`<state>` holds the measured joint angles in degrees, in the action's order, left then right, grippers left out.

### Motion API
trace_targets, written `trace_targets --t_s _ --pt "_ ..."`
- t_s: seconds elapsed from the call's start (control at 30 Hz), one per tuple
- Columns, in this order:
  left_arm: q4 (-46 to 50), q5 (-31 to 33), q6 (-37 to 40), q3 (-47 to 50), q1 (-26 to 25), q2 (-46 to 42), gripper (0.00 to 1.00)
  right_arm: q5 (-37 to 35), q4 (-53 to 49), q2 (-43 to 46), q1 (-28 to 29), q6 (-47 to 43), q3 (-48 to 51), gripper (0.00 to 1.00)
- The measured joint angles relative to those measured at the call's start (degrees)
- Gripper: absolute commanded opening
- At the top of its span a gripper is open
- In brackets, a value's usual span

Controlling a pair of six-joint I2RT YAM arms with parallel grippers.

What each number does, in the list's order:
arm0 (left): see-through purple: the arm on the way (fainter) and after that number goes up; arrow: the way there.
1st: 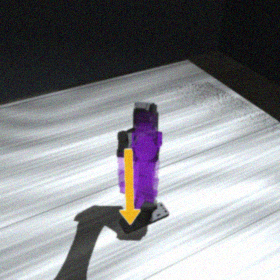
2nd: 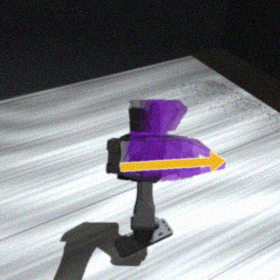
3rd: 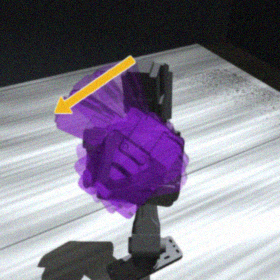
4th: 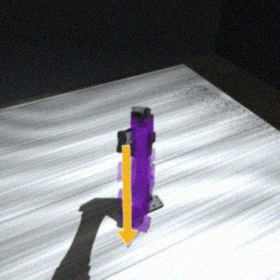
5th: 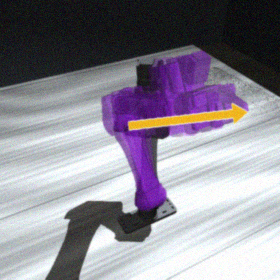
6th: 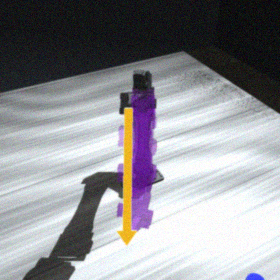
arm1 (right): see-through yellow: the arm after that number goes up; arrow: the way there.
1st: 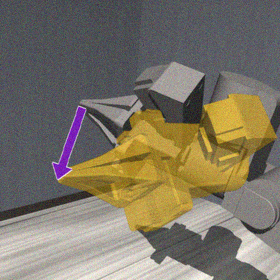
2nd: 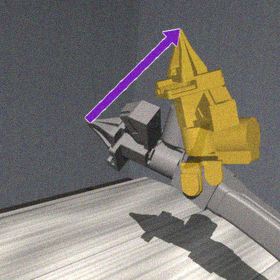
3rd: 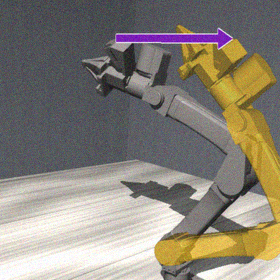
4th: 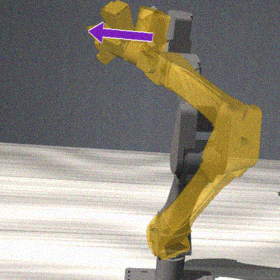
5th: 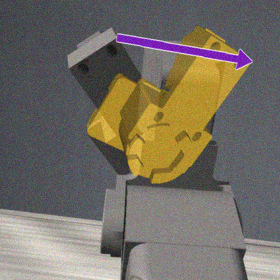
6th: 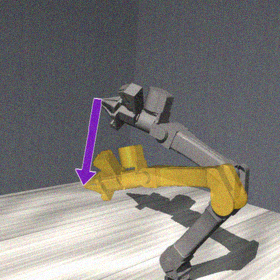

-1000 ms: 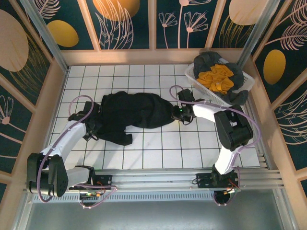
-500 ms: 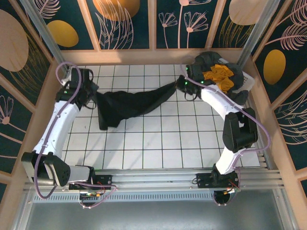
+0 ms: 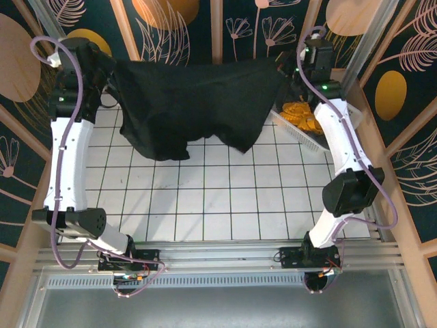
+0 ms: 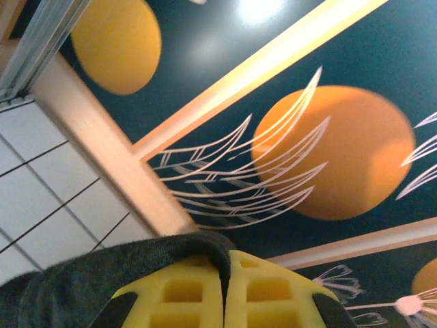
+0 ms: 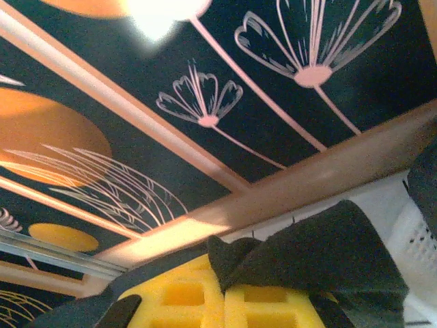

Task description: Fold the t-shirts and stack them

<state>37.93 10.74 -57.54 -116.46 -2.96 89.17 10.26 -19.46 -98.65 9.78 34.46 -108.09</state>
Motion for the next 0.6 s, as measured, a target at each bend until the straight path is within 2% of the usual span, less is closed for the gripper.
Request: trace_targets --t_s 0.27,0.6 --pt "-1.46 0.42 0.04 0.04 0.09 -1.84 0.0 2.78 0.59 5.07 -1.11 -0.48 1.16 0.0" --pt "-0.83 4.2 1.36 0.98 0.07 -4.17 0.0 3.58 5.99 14.69 -1.22 -0.74 11.67 0.0"
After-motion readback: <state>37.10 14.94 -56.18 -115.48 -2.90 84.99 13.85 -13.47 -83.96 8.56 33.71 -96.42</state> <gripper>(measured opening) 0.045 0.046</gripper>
